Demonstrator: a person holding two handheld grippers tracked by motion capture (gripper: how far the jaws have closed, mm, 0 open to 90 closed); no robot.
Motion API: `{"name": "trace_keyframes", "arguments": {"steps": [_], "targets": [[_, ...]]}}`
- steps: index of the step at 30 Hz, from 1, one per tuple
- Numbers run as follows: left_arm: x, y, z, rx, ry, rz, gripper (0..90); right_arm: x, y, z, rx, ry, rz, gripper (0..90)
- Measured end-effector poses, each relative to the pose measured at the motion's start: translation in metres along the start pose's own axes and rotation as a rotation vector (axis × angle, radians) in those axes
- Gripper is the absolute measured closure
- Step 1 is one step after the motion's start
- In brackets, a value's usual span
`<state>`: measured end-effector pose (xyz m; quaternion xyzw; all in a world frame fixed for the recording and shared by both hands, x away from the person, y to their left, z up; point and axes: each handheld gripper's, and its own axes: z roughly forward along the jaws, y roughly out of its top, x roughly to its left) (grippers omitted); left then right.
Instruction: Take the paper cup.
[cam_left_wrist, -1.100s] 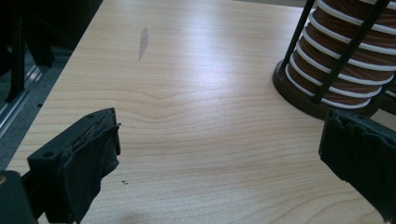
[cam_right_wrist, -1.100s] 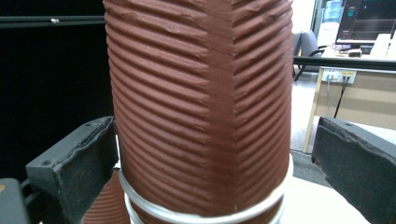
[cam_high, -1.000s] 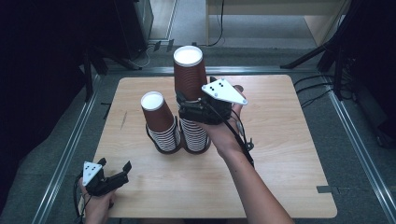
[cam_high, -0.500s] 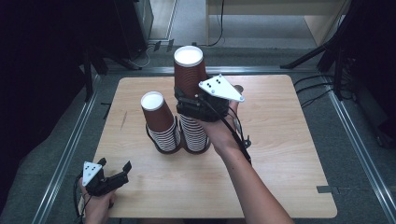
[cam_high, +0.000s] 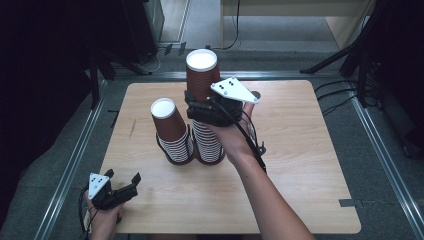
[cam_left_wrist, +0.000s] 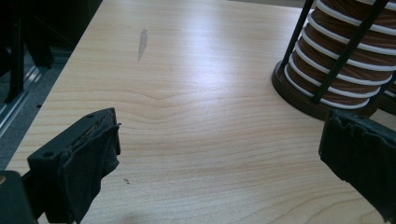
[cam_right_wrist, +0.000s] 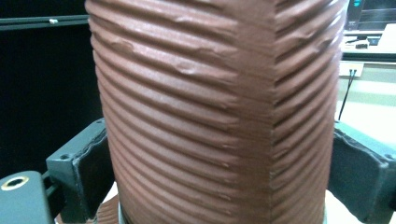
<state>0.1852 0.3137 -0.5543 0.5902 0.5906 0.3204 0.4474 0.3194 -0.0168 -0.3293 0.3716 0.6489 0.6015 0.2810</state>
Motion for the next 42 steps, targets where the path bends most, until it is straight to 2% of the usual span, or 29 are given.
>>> {"name": "trace_keyframes", "arguments": {"steps": [4,7,11,23,32,37,42], "targets": [[0.000,0.000,0.000,-0.002,-0.001,-0.002,0.0,0.000,0.000,0.001,-0.008,-0.003,0.001,8.1],[0.000,0.000,0.000,-0.001,-0.001,-0.002,0.0,0.002,0.002,0.000,-0.014,-0.009,-0.015,9.3],[0.000,0.000,0.000,-0.001,0.000,-0.001,0.0,0.002,0.007,-0.003,-0.043,-0.006,-0.009,10.1],[0.000,0.000,0.000,-0.002,0.001,-0.001,0.0,0.004,0.017,-0.005,-0.057,-0.017,-0.033,10.8],[0.000,0.000,0.000,-0.002,0.000,-0.002,0.0,0.008,0.027,-0.009,-0.109,-0.036,-0.052,11.0],[0.000,0.000,0.000,-0.001,-0.001,-0.002,0.0,0.011,0.032,-0.012,-0.155,-0.046,-0.068,11.2],[0.000,0.000,0.000,-0.001,0.000,-0.001,0.0,0.013,0.037,-0.015,-0.173,-0.047,-0.084,11.1]]}}
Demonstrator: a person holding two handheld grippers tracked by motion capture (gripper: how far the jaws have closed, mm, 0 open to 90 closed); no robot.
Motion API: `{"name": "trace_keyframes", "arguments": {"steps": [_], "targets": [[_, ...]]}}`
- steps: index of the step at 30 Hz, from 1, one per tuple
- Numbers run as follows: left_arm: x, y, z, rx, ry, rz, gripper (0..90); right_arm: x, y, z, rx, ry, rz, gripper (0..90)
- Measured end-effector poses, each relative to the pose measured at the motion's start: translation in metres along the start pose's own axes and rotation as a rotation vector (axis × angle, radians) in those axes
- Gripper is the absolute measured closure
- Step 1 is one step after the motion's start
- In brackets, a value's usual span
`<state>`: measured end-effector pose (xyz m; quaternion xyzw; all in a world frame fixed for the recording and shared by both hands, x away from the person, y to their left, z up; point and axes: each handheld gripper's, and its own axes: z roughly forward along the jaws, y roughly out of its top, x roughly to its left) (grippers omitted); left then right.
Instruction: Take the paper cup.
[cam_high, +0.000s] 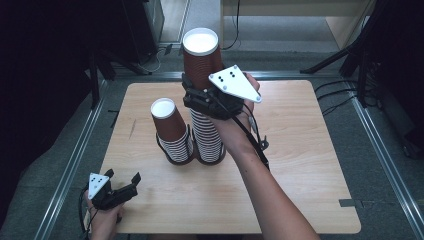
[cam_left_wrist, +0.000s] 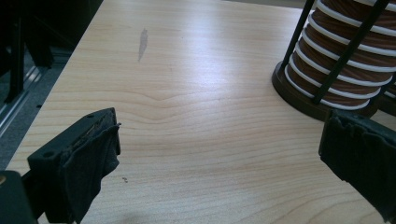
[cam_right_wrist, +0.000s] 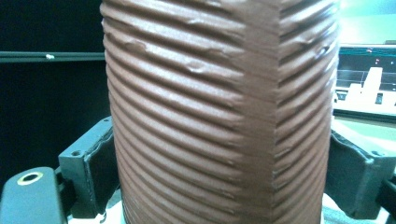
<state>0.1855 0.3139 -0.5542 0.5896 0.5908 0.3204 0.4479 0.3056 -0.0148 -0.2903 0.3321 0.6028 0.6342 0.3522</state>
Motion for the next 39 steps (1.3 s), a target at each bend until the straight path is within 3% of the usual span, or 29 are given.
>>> {"name": "trace_keyframes", "arguments": {"steps": [12,14,19,39], "targets": [[0.000,0.000,0.000,-0.002,-0.002,-0.005,0.0,-0.001,0.020,-0.004,-0.047,-0.008,0.001,11.1],[0.001,0.000,0.000,-0.002,-0.003,-0.005,0.0,-0.001,0.024,-0.008,-0.074,0.000,-0.035,11.1],[0.000,0.000,0.000,-0.002,-0.002,-0.006,0.0,-0.003,0.030,-0.015,-0.091,-0.004,-0.037,11.1],[0.000,0.000,0.000,0.002,0.002,0.004,0.0,-0.039,0.029,-0.049,-0.100,-0.090,-0.021,11.1]]}}
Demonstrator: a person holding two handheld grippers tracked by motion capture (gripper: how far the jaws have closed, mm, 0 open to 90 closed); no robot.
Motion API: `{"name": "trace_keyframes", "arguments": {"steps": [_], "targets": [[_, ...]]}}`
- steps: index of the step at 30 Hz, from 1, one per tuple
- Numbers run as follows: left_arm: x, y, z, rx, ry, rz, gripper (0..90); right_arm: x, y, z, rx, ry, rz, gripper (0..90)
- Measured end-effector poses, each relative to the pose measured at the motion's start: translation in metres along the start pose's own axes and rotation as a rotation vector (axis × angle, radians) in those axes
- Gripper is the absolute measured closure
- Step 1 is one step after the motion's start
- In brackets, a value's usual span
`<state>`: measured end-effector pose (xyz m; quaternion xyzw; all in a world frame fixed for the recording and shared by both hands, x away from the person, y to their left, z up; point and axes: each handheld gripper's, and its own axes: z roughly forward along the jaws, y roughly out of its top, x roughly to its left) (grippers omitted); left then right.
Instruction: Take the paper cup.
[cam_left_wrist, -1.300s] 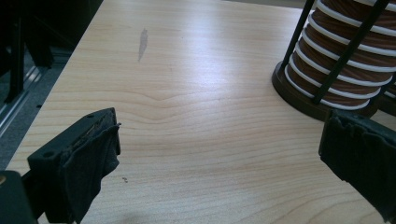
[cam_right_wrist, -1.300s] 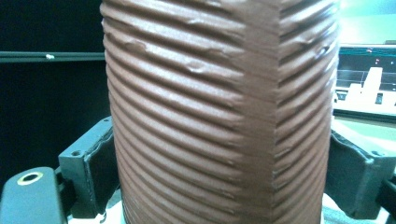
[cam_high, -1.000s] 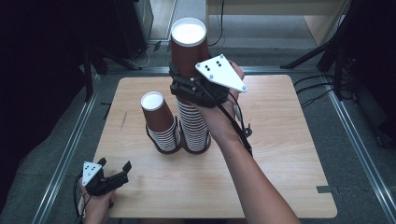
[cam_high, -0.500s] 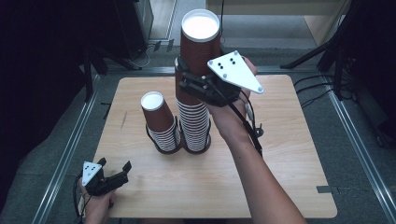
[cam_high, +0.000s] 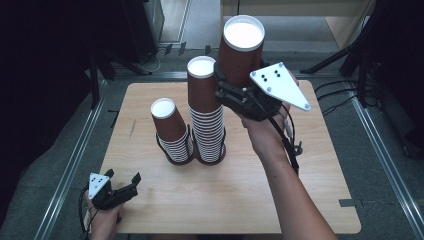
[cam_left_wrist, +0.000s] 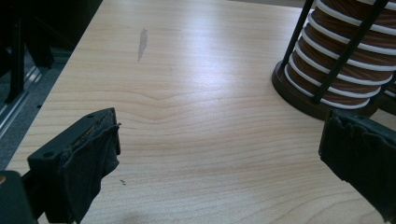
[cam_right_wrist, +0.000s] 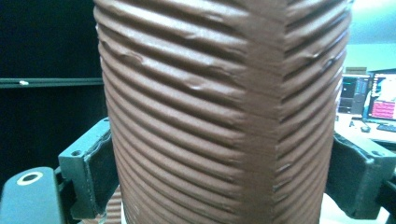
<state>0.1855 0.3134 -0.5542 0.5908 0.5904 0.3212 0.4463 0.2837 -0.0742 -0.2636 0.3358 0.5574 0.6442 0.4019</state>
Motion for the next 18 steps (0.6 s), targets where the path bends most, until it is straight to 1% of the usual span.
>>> {"name": "trace_keyframes", "arguments": {"steps": [3,6,15,18], "targets": [[0.000,0.000,0.000,0.000,0.000,-0.001,0.0,-0.004,-0.001,-0.003,0.001,-0.010,0.002,11.1],[0.000,0.000,0.000,0.001,0.000,0.002,0.0,-0.012,-0.004,-0.008,0.003,-0.025,0.002,11.1],[0.000,0.000,0.000,-0.001,0.000,0.000,0.0,-0.029,-0.013,-0.019,0.014,-0.067,0.017,11.1],[0.000,0.000,0.000,-0.001,0.000,0.000,0.0,-0.034,-0.017,-0.022,0.021,-0.077,0.014,11.1]]}}
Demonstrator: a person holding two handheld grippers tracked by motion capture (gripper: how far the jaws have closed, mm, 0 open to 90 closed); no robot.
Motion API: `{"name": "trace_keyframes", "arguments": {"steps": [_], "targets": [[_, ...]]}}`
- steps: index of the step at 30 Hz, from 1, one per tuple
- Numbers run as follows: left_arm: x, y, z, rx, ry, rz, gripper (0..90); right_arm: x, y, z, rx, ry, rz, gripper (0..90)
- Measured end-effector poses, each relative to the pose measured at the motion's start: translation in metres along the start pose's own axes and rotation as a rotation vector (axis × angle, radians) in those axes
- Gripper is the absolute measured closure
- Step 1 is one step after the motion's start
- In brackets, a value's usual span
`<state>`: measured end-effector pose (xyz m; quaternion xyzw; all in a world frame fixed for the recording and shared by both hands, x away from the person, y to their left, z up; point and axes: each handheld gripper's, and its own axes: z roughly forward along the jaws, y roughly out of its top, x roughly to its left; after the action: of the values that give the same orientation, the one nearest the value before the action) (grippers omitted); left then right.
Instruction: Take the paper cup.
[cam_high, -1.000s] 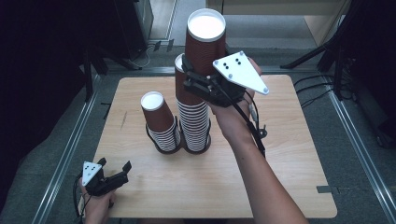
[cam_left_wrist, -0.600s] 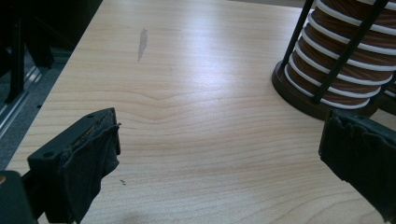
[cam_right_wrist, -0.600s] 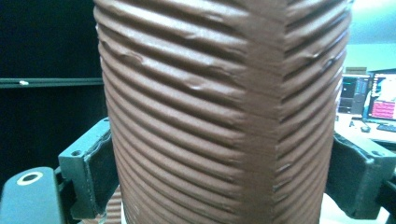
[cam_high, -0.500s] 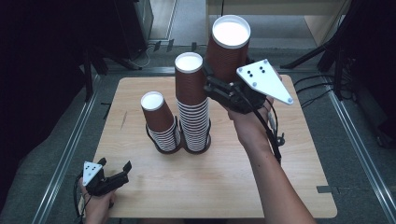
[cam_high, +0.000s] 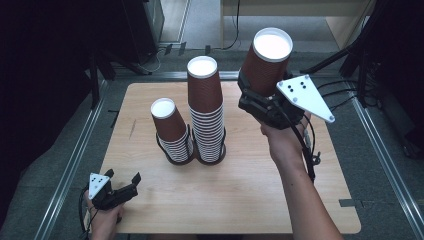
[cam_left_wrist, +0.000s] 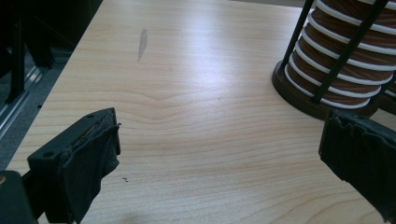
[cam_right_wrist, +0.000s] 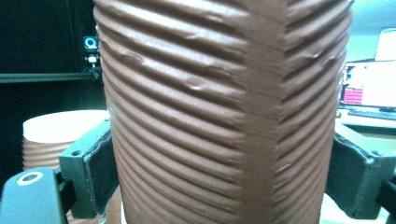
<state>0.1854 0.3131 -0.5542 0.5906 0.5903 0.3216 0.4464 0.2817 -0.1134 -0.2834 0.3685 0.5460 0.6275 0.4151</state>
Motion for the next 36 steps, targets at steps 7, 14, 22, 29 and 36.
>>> {"name": "trace_keyframes", "arguments": {"steps": [7,14,22,29,36], "targets": [[0.000,0.000,0.000,0.000,0.001,0.001,0.0,-0.011,-0.015,-0.005,0.026,-0.028,0.006,11.1],[0.000,0.000,0.000,0.000,0.002,0.001,0.0,-0.026,-0.030,-0.013,0.040,-0.072,-0.006,11.1],[0.000,0.000,0.000,0.001,0.003,0.003,0.0,-0.039,-0.046,-0.022,0.061,-0.098,-0.014,11.1],[0.000,0.000,0.000,0.001,0.003,0.003,0.0,-0.049,-0.063,-0.031,0.079,-0.119,-0.002,11.1],[-0.001,0.000,0.000,0.001,0.004,0.004,0.0,-0.053,-0.086,-0.041,0.120,-0.125,-0.009,11.1]]}}
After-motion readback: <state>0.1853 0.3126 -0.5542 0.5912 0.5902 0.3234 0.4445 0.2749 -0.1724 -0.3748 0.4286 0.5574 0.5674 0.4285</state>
